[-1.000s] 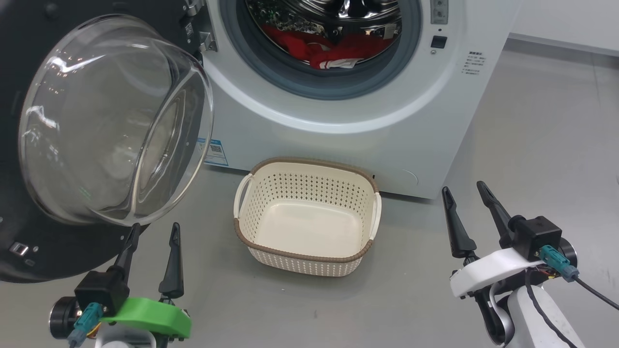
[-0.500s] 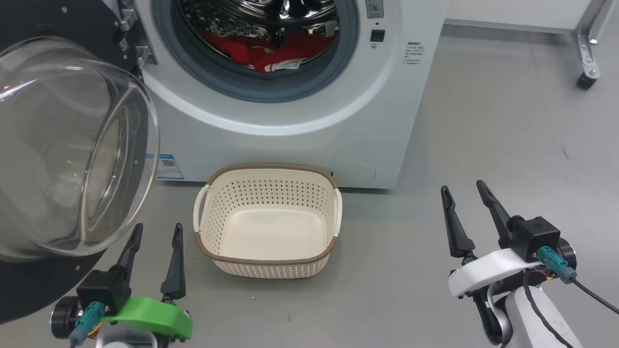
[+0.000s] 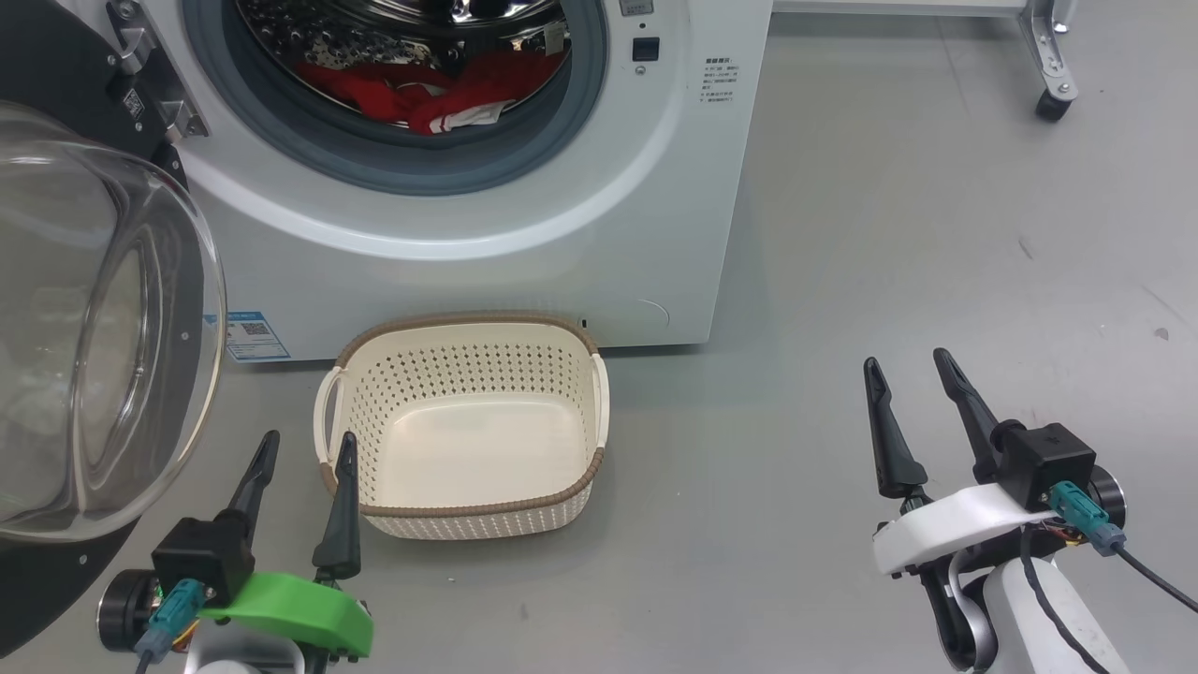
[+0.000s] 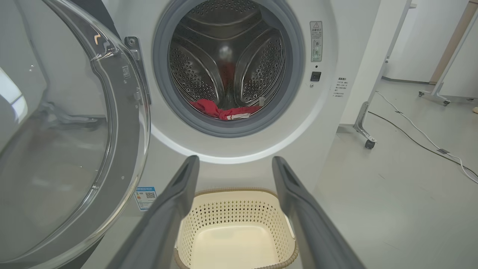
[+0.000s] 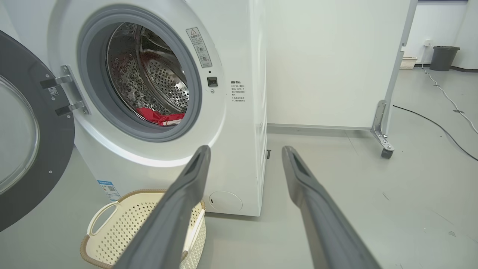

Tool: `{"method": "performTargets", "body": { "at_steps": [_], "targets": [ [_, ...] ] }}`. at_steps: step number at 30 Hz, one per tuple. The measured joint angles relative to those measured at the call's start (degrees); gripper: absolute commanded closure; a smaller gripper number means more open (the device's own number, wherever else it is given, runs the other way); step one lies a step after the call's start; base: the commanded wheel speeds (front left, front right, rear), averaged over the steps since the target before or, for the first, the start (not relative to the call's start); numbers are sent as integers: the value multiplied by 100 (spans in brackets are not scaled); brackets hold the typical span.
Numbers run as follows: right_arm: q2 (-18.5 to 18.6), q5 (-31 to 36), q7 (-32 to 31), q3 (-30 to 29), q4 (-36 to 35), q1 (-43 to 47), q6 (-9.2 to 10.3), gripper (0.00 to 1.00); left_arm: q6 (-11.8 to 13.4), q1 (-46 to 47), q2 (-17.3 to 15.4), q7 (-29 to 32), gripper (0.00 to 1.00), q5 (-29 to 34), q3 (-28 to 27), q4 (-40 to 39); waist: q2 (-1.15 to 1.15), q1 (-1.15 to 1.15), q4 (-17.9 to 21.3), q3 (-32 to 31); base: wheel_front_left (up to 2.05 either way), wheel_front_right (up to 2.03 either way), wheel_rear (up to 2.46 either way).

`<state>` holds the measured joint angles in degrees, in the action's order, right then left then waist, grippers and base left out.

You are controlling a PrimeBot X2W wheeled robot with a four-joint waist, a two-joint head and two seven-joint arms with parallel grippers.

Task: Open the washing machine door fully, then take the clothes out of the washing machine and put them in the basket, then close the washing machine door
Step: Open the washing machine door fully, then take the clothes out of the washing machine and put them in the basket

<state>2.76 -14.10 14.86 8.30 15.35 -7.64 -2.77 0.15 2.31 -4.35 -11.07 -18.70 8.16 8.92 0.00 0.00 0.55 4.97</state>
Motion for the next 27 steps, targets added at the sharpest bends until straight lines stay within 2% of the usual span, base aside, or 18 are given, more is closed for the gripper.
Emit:
{"method": "performTargets", "body": {
  "at_steps": [14,27],
  "targets": [
    [-1,-45,0,16,-60,112,90,0,4,1,-23,94,0,26,20,11,0,0,59,33,0,0,0],
    [-1,-60,0,75,-89,114,92,0,15,3,-30,101,0,57,21,7,0,0,78,53,0,0,0]
  ]
}}
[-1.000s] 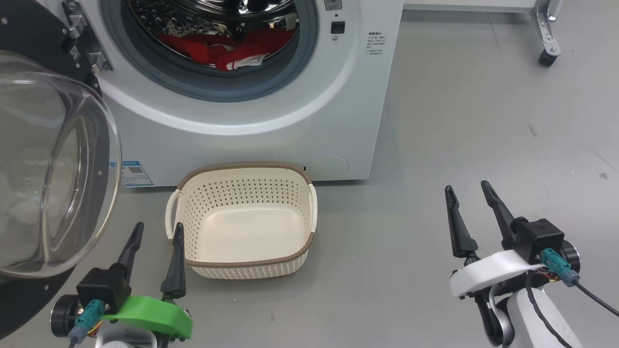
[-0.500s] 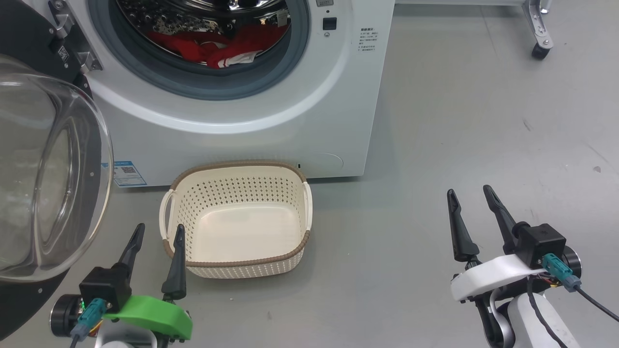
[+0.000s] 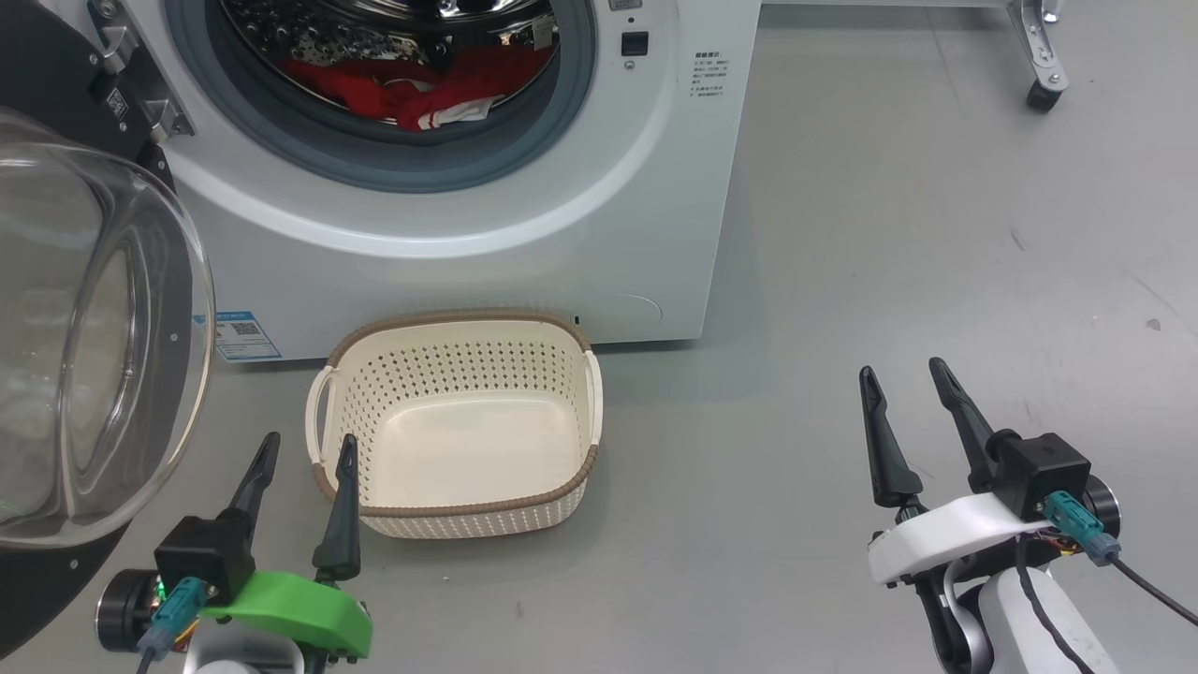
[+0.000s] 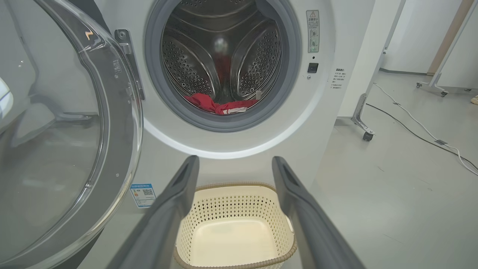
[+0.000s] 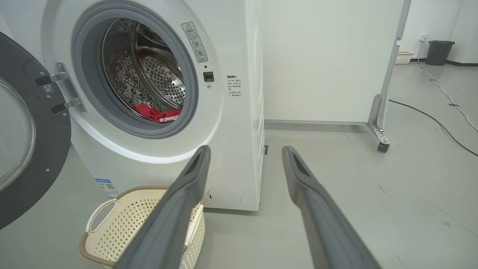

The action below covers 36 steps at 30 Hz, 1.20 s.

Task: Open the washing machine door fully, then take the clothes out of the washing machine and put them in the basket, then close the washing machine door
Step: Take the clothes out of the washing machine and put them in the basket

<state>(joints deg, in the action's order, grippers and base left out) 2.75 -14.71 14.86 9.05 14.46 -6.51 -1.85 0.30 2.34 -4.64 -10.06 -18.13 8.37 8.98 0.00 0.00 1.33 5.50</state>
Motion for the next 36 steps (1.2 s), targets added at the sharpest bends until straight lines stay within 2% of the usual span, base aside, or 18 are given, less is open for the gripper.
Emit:
{"method": "performTargets", "body": {
  "at_steps": [17,36],
  "targets": [
    [-1,-35,0,26,-23,4,45,0,47,4,-18,-10,0,18,47,-98,0,0,18,-7,15,-22,6],
    [-4,-41,0,31,-16,7,48,0,110,4,-26,-9,0,52,52,-113,0,0,37,-71,81,-90,9]
  ]
}}
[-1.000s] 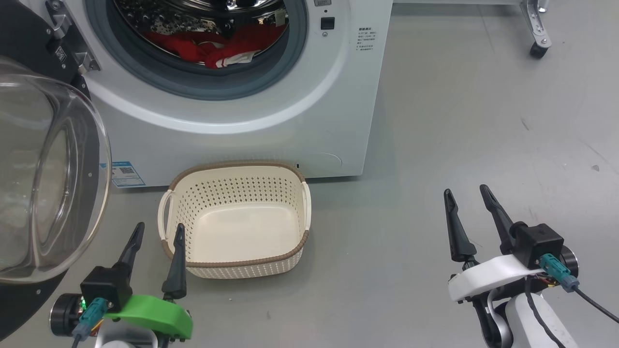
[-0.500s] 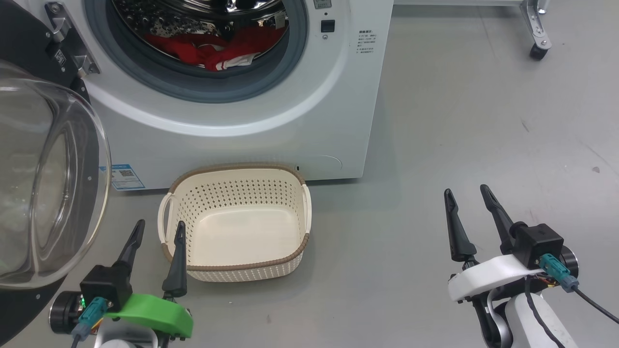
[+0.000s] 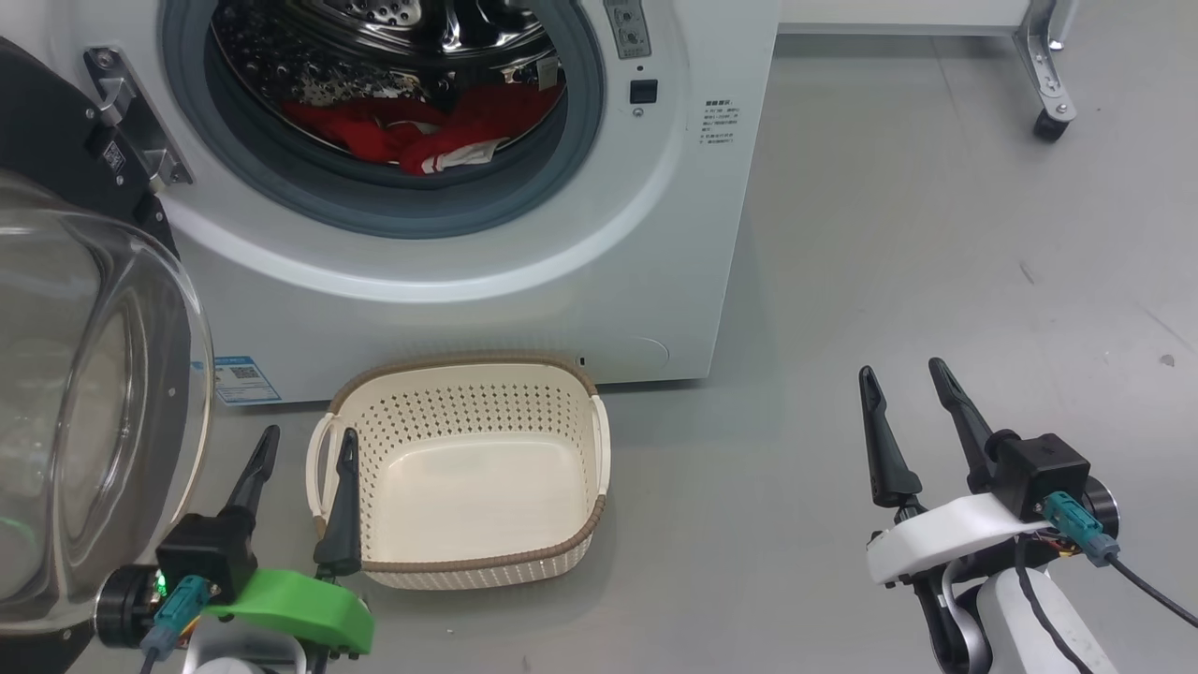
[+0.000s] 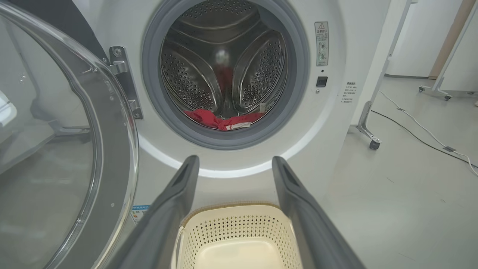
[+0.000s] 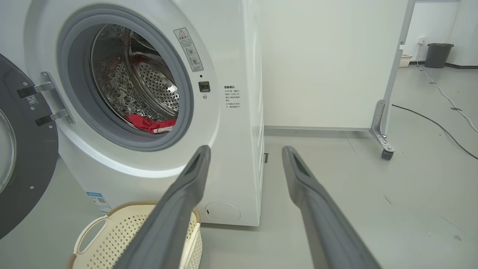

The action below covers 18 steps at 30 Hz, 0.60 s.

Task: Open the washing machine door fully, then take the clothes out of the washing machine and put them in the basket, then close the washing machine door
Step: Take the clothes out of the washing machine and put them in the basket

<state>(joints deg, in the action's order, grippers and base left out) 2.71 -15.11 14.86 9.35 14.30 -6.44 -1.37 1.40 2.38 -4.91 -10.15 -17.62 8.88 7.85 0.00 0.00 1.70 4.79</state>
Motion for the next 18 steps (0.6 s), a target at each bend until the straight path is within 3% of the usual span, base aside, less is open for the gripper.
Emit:
{"method": "performTargets", "body": {
  "at_steps": [18],
  "targets": [
    [0,-4,0,20,37,2,1,0,15,0,1,9,0,-1,20,3,0,0,-3,-32,58,-58,0]
  ]
}}
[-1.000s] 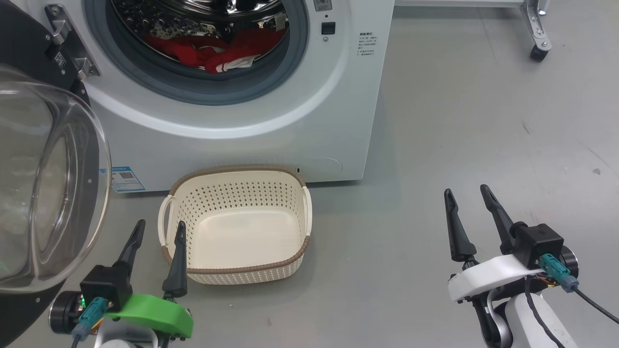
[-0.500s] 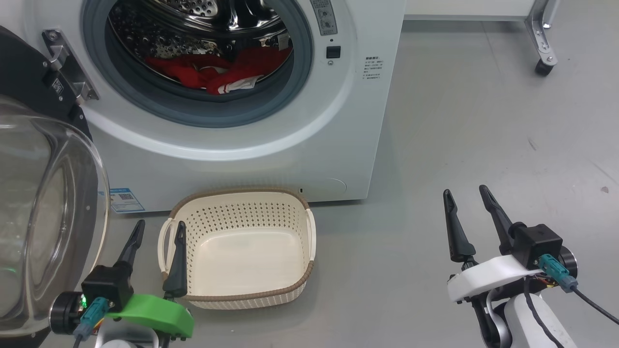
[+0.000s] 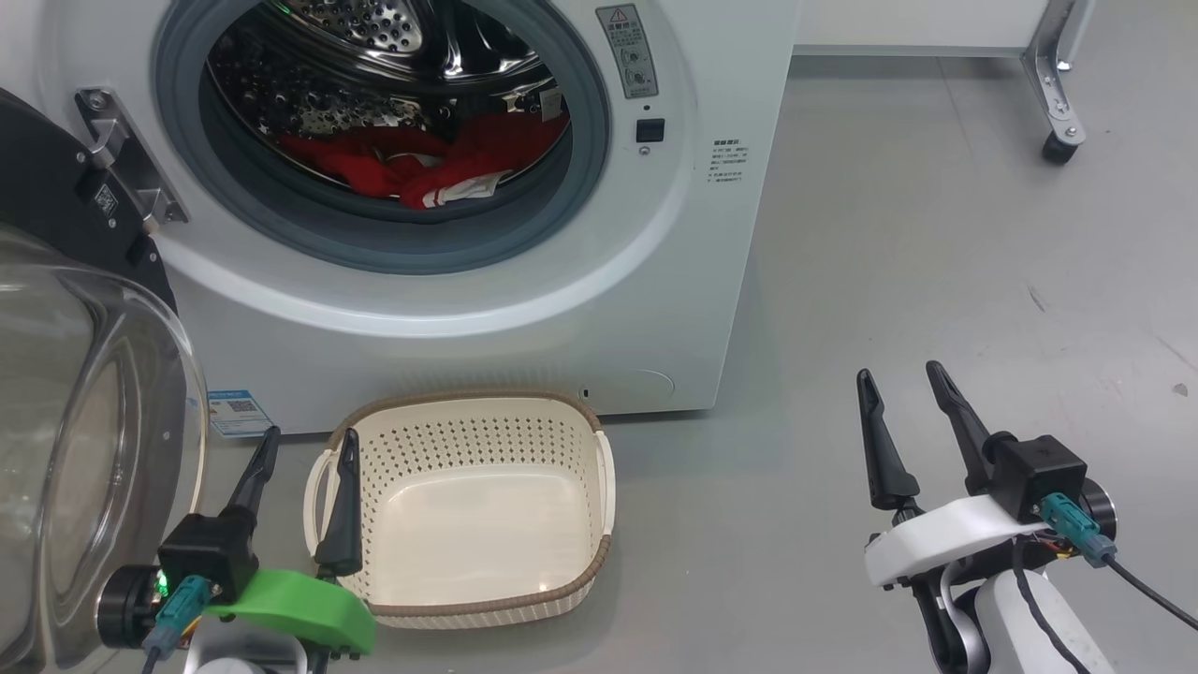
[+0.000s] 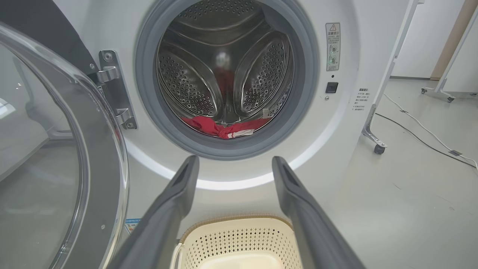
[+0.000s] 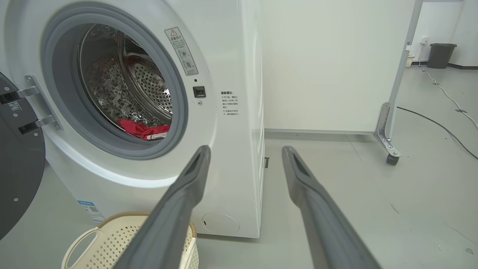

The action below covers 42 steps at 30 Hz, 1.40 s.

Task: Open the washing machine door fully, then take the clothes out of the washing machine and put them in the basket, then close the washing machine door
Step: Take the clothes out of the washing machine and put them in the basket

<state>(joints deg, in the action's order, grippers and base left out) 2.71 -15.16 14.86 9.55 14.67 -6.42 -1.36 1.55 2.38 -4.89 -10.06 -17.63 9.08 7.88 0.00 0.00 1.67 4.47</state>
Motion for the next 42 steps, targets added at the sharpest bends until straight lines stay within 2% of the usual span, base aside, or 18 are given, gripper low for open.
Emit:
{"method": "performTargets", "body": {
  "at_steps": [25,33,42],
  "targets": [
    [0,-38,0,35,32,7,-1,0,44,-2,0,9,0,0,1,10,0,0,8,30,2,-2,0],
    [0,-27,0,64,-56,-12,-1,0,36,4,2,76,0,-2,57,-8,0,0,50,276,0,0,0],
    [0,52,0,183,-235,-219,0,0,-194,515,8,405,0,-100,254,328,0,0,115,891,0,0,0]
  ]
}}
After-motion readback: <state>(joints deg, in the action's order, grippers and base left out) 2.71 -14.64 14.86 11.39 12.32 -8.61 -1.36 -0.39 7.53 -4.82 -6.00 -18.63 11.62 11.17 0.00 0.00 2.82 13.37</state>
